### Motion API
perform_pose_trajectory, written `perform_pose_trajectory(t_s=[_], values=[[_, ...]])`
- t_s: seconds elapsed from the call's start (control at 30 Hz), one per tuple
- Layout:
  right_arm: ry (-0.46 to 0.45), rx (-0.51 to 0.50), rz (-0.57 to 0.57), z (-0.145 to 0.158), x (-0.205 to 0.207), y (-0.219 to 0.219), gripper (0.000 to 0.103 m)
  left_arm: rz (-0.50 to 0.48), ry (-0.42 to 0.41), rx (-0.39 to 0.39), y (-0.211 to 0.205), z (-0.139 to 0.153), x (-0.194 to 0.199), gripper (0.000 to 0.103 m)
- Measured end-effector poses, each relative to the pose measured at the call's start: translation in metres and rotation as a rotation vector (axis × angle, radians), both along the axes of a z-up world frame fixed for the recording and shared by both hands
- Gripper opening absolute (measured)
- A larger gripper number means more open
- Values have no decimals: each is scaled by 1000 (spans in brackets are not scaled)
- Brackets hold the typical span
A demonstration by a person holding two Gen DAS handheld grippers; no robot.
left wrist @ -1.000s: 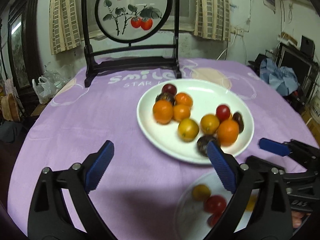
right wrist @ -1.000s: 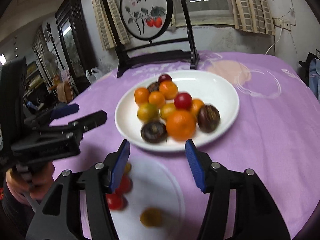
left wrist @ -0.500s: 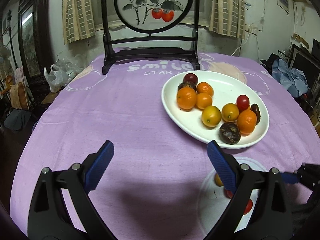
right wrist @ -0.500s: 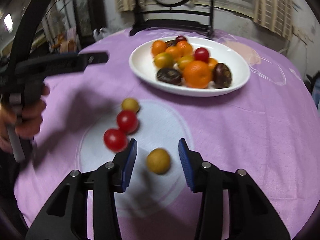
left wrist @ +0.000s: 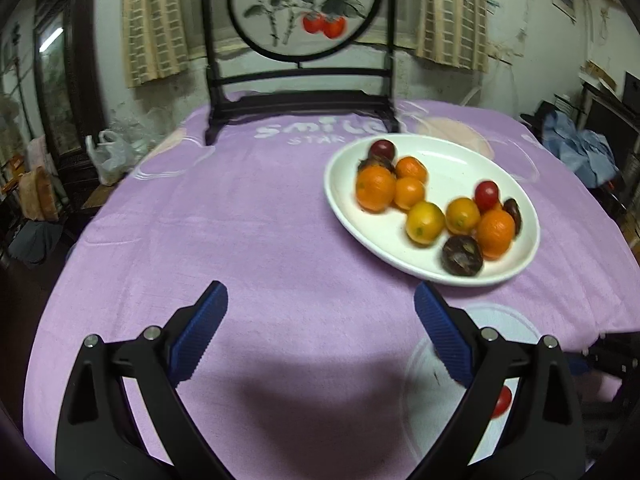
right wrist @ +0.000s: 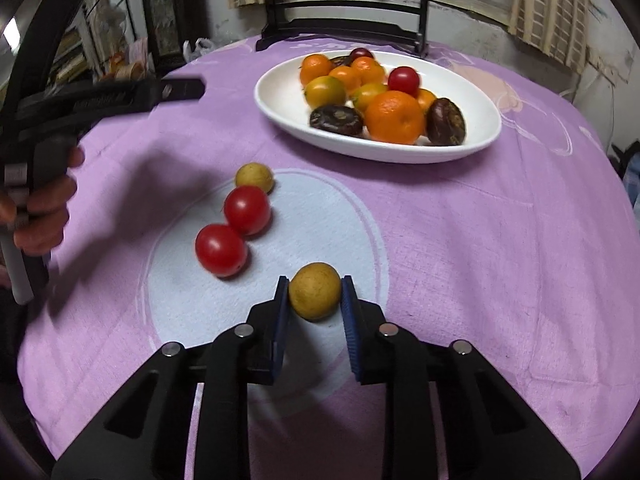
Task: Organize fruits
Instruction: 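Grasp a red tomato with the left tool while the right tool grasps a yellow plum, then place the red tomato and yellow plum on the white plate, open both tools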
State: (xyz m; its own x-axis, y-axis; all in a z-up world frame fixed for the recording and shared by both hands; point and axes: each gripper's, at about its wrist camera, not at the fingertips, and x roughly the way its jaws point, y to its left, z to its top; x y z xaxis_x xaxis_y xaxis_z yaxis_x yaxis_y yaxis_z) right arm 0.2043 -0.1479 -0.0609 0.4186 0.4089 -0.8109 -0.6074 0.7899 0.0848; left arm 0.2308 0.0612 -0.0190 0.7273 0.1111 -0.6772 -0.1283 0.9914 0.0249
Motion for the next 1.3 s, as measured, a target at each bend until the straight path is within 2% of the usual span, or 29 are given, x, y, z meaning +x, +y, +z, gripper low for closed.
perform_pose_trajectory(t_s=[0.1, 0.2, 0.23, 0.3, 0.37, 0.43, 0.53, 0.73, 1.1, 1.17, 1.3], values=[[10, 42, -68, 3, 9, -12, 26, -107, 36, -27, -11, -6, -2, 96], [26, 78, -121, 5, 16, -22, 26, -260, 67, -61, -29, -10, -10, 96], [28, 78, -129, 4, 17, -23, 26, -331, 80, -67, -38, -12, -14, 96], [31, 59, -137, 2, 18, -23, 26, -412, 95, -52, -53, -16, -22, 95], [39, 53, -137, 0, 18, -23, 26, -473, 108, -13, -68, -21, -30, 91], [38, 52, -136, 0, 18, -22, 26, -523, 133, 2, -78, -27, -35, 76], [35, 47, -134, -1, 20, -21, 26, -551, 168, 6, -84, -35, -39, 62], [26, 37, -132, -1, 19, -19, 26, -555, 209, -8, -88, -44, -36, 41], [20, 29, -127, -1, 18, -18, 26, -557, 234, -77, -85, -46, -29, 40], [20, 28, -126, -2, 18, -18, 26, -551, 242, -70, -86, -49, -28, 32], [18, 26, -114, -1, 17, -16, 26, -547, 241, -85, -82, -47, -27, 32]])
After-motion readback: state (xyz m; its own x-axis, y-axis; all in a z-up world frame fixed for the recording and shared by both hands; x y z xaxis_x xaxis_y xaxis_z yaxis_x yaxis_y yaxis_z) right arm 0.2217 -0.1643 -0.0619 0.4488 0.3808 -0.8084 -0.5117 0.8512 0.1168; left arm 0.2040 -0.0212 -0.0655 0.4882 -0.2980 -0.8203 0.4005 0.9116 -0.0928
